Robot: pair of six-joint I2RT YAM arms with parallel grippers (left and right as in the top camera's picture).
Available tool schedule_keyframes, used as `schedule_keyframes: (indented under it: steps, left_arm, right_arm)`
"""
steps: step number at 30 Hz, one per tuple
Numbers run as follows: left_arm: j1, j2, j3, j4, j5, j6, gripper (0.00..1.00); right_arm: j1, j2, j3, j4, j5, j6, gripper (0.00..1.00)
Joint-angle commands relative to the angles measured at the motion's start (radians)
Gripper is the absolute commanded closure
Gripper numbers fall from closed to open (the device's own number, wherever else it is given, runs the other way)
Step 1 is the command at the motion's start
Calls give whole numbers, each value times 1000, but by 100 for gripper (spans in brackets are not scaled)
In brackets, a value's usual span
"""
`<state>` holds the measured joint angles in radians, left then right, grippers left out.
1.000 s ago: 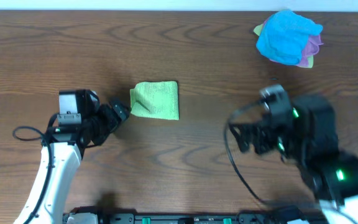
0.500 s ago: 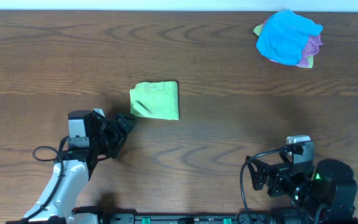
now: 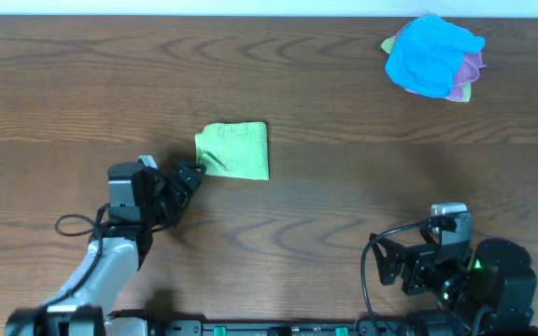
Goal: Fold the cloth
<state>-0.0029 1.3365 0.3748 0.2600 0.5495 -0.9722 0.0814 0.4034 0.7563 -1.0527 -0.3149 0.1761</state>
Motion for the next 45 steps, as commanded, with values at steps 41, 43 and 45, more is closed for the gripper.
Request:
schedule_keyframes:
  steps: [41,43,45]
  left_arm:
    - [-168,554,32,557,-248,-74,94]
    - [-166,552,62,557,-214,-13,94]
    - [-166,544,99,556,-166,30,94]
  right_arm:
    - [-9,-6,-6,0,-3,13,1]
    - [-9,-6,-6,0,-3,13,1]
    - [-9,-6,-6,0,-3,13,1]
